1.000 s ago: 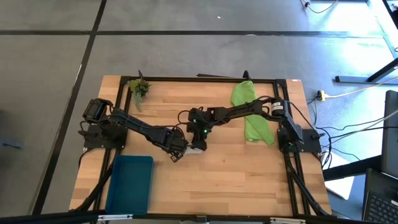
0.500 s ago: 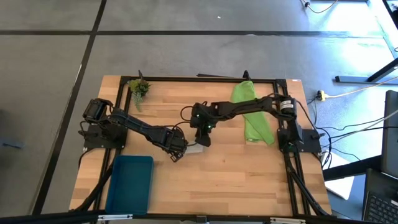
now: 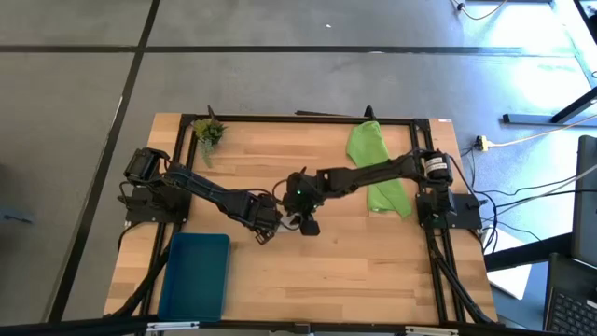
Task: Roll microfiber towels into tight, uniform cylinder then place into a basket
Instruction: Roll the gray towel
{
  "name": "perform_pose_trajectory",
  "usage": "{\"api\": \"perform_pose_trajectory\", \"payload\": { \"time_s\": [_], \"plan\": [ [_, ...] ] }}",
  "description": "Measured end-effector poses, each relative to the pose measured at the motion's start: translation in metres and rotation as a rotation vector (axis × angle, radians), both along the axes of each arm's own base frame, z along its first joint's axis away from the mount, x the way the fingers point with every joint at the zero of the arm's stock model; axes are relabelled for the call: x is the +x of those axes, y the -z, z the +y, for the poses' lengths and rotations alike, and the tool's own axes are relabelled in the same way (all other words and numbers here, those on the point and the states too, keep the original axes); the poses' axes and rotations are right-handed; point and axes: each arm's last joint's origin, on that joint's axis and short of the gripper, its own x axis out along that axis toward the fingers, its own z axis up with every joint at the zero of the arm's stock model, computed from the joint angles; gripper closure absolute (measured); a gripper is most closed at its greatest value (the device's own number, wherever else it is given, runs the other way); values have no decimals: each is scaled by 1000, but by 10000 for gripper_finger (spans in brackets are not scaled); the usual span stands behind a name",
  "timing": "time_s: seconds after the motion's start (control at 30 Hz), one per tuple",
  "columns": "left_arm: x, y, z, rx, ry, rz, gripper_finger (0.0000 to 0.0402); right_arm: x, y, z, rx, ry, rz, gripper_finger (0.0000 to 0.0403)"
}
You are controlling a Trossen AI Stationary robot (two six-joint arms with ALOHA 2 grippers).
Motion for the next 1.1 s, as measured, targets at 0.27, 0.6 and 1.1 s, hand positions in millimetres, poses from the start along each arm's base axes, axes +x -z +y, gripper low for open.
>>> {"api": "perform_pose_trajectory", "payload": {
  "time_s": [0.27,0.6,1.1],
  "plan": [
    [0,0,0,-9,-4,4,401,-13,32,7,-51,1,-58,253],
    [0,0,0,-18,-6,7,401,-33,65,1,-161,72,-160,254],
    [0,0,0,-2,-5,0,401,-33,68,1,-136,63,-239,254]
  ]
}}
